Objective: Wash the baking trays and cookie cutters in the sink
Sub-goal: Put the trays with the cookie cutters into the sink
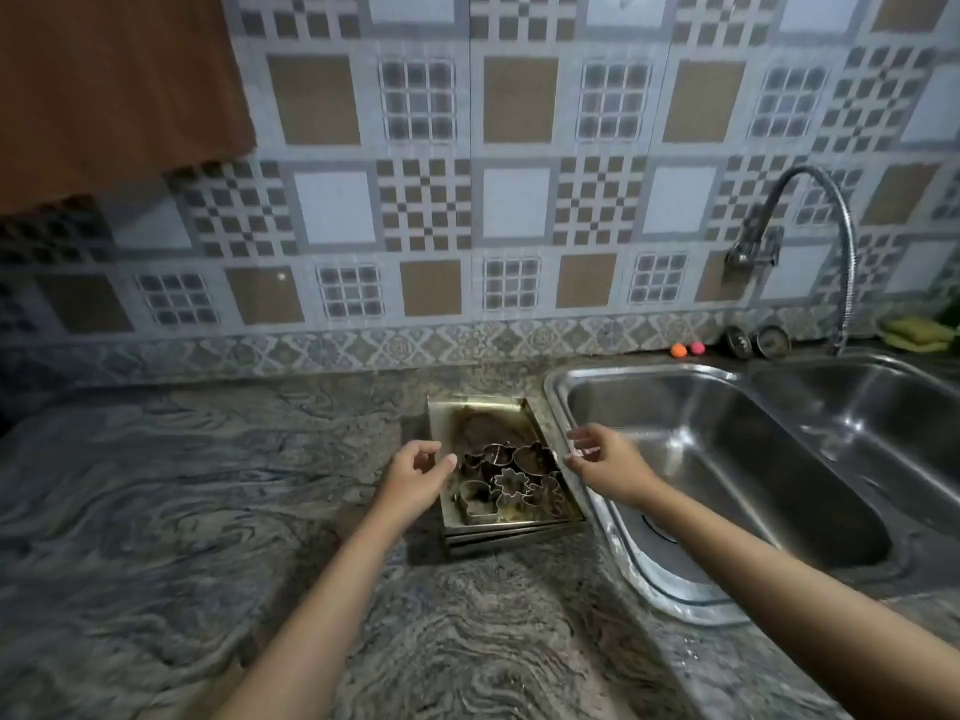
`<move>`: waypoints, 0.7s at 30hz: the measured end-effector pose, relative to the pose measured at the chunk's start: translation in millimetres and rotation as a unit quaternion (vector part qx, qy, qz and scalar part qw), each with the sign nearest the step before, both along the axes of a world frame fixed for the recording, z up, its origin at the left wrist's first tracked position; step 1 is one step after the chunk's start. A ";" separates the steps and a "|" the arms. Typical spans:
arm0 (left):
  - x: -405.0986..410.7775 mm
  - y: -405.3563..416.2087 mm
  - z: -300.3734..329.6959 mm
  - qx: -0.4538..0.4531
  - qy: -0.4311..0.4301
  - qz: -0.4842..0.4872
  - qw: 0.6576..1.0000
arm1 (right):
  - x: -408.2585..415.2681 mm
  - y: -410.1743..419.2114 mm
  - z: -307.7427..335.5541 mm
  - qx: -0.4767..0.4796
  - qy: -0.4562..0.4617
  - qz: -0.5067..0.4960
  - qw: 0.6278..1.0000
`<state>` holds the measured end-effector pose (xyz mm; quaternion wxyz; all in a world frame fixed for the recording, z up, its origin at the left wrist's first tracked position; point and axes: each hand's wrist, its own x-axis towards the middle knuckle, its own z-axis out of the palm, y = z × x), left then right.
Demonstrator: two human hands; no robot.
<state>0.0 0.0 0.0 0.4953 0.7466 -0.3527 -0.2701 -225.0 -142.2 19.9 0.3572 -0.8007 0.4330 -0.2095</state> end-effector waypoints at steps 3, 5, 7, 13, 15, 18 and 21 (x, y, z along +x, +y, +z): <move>-4.3 -2.7 -15.0 0.008 0.019 0.010 1.000 | -0.4 -2.7 -17.7 0.058 -0.001 0.018 0.998; -8.0 0.8 -23.9 0.014 0.041 0.007 0.999 | -1.5 -2.9 -30.9 0.078 -0.008 0.030 0.996; -11.7 2.5 -30.1 0.017 0.056 0.000 0.998 | -2.4 -6.8 -41.5 0.100 -0.018 0.042 0.994; -21.3 4.1 -32.4 0.009 0.073 -0.005 0.997 | 0.2 -17.9 -59.7 0.150 -0.069 0.055 0.985; -23.6 2.2 -31.5 0.012 0.075 0.005 0.997 | 0.5 -20.7 -64.0 0.156 -0.075 0.057 0.983; -30.0 -0.7 -29.5 -0.004 0.087 0.023 0.996 | 1.9 -21.6 -66.1 0.184 -0.095 0.058 0.977; -33.9 -3.2 -27.4 -0.009 0.111 0.039 0.993 | 6.8 -23.3 -66.4 0.224 -0.131 0.041 0.965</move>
